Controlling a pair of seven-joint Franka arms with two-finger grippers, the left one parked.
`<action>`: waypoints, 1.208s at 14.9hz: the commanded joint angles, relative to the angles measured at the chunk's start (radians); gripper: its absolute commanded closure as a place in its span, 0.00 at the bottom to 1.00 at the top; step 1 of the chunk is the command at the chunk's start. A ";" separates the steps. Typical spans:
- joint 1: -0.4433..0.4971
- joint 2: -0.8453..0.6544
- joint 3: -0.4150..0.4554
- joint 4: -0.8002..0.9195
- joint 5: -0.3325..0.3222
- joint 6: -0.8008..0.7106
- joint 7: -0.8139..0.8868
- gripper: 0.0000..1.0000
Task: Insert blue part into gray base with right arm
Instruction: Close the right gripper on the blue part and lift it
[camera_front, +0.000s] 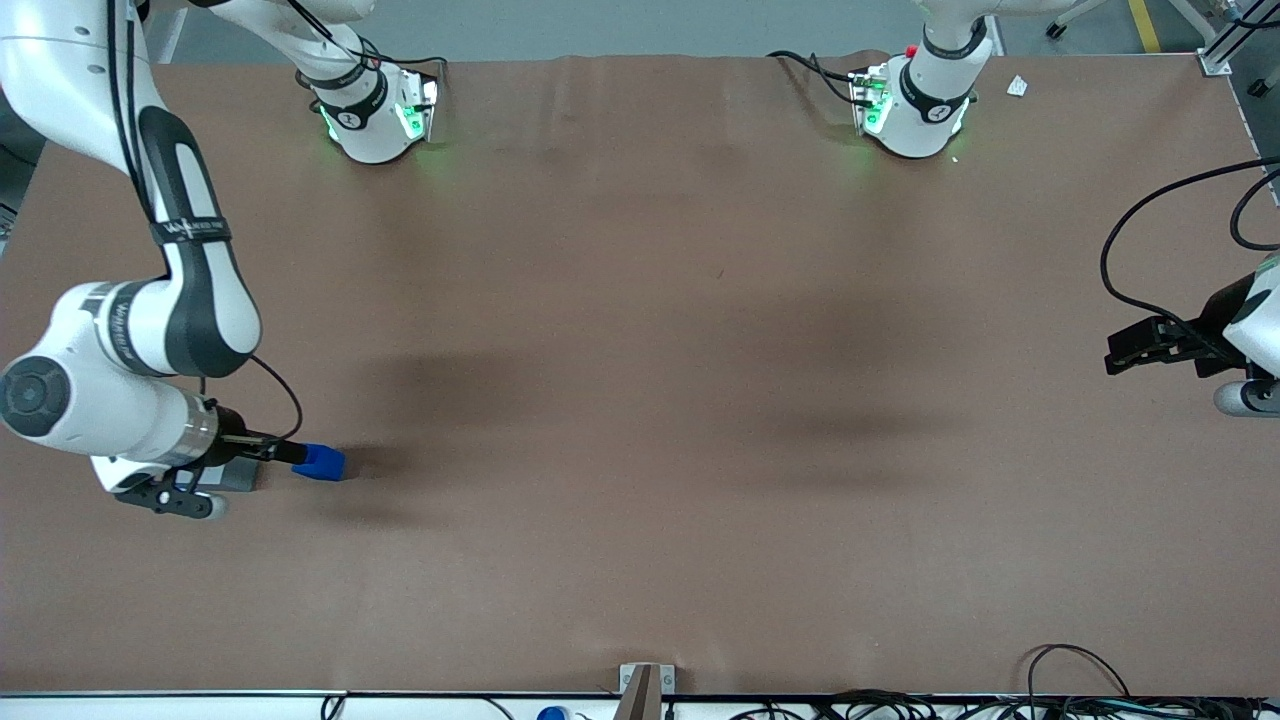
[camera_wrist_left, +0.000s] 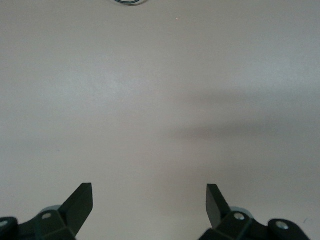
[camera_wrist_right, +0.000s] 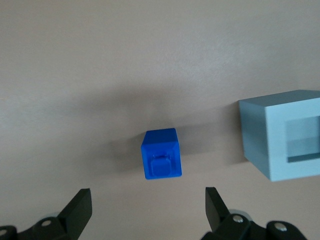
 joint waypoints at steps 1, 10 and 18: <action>0.000 0.020 -0.003 -0.027 -0.007 0.056 0.018 0.00; 0.013 0.064 -0.004 -0.081 -0.007 0.150 0.018 0.00; 0.016 0.067 -0.003 -0.085 -0.065 0.180 0.008 0.00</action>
